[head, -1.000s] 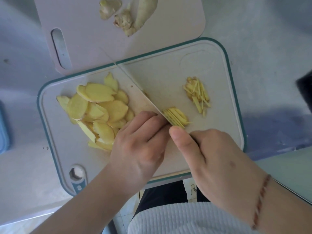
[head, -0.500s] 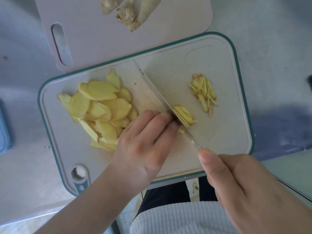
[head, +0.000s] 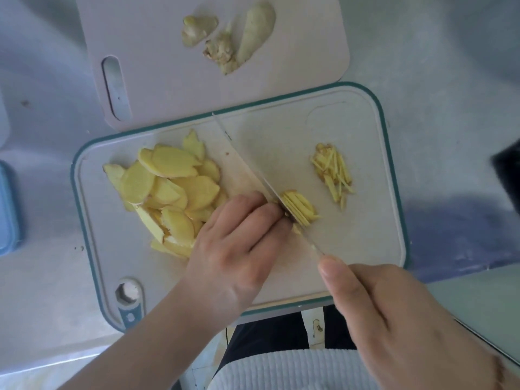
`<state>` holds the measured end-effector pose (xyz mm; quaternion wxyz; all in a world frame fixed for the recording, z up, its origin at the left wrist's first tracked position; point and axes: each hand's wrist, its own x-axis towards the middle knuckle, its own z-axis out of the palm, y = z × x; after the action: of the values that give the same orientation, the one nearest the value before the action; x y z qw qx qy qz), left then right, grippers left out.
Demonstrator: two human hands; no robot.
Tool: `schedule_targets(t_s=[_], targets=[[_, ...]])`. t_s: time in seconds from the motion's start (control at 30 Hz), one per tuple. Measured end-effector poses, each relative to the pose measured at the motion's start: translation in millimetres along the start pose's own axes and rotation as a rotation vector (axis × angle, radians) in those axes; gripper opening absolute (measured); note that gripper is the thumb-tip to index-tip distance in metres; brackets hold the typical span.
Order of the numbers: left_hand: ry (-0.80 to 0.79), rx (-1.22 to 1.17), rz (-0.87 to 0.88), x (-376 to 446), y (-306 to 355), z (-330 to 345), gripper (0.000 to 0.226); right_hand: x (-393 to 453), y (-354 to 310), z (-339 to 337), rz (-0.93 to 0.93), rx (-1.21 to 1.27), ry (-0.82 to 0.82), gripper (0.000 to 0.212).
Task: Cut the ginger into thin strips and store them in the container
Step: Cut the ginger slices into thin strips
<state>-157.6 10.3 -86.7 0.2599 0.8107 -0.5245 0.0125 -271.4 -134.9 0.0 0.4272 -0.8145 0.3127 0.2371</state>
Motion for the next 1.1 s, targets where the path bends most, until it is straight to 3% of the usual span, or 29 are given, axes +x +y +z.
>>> schedule_targets(t_s=[0.13,0.27,0.6,0.73,0.87,1.1], targets=[[0.011,-0.023,0.004,0.3,-0.6,-0.7,0.018,13.5,-1.4,6.3,-0.017,-0.008,-0.021,0.076],[0.072,-0.068,0.011,1.7,-0.2,-0.1,0.016,29.3,-15.4,6.2,-0.055,0.059,-0.025,0.066],[0.025,-0.017,0.014,-2.6,-3.5,0.2,0.014,12.8,-6.2,7.7,-0.007,-0.015,-0.012,0.076],[0.094,-0.071,0.011,0.1,-1.2,2.4,0.02,31.4,-18.5,9.1,-0.046,0.071,-0.011,0.063],[0.052,-0.024,-0.007,-3.9,-3.0,1.7,0.009,12.9,-6.8,9.4,-0.046,0.018,0.022,0.071],[0.07,-0.038,0.002,-4.4,-4.5,3.6,0.009,14.1,-3.3,12.8,-0.023,0.006,0.003,0.073]])
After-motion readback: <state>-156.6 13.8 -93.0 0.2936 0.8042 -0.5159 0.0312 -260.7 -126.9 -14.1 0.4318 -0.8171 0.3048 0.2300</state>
